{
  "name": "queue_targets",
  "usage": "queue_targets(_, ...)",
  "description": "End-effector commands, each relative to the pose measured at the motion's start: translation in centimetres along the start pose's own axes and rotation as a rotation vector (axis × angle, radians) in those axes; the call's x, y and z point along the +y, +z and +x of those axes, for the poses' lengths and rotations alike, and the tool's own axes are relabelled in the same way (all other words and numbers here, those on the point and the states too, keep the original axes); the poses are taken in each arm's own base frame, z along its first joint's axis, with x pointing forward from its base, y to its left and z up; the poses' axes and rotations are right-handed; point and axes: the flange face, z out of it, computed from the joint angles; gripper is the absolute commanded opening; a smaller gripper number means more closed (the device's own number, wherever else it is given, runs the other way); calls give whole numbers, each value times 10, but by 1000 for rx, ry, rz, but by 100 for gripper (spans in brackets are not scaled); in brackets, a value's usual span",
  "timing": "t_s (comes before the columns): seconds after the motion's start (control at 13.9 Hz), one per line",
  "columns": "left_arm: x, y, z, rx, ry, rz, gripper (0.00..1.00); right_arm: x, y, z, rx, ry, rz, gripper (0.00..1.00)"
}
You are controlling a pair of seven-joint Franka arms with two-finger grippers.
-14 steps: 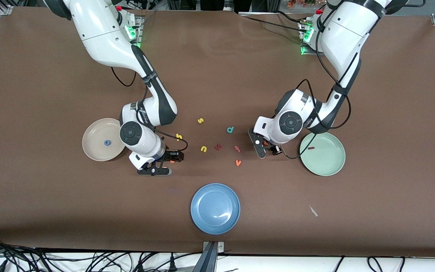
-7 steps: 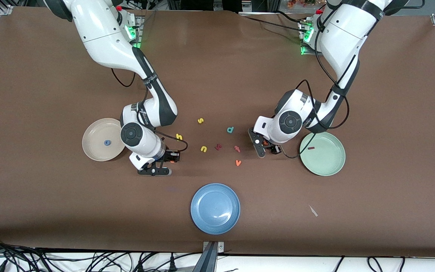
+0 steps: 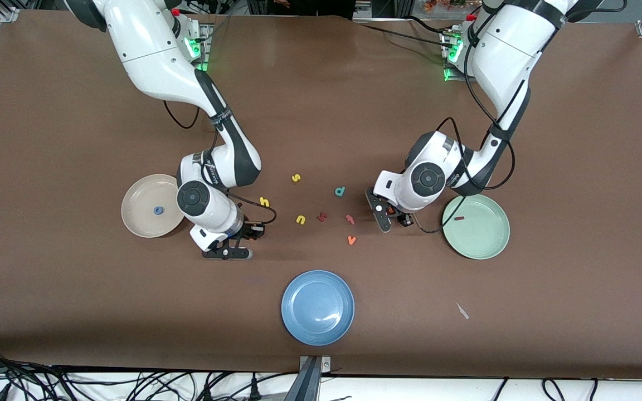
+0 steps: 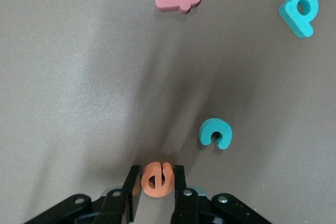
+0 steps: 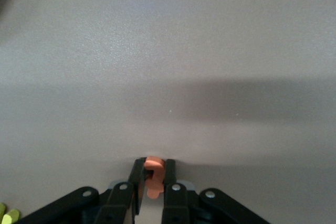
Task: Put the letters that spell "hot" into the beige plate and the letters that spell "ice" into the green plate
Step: 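Grasp the orange e with the left gripper while the right grasps an orange letter, then release the e on the green plate while the right releases onto the white plate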
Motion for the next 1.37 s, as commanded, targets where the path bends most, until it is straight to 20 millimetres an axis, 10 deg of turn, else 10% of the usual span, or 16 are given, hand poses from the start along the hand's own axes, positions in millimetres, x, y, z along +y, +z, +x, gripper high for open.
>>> queue_targets(0.0,8,3,-3,-21,17,4,7,-4,7,3,-5,8,1,2)
queue_targets(0.5,-6,-65,-22,-82,-5,-14,5,50,-67,29,-100,-61,-95,0)
queue_targets(0.94,-57,-84,-81,-102,142,-16,5,193,-128,-6,-174,-142,-116,0)
queue_targets(1.3,-105,-79,-143,-138,247,-7,6,271,-90,-49,-107,-168,-142,0)
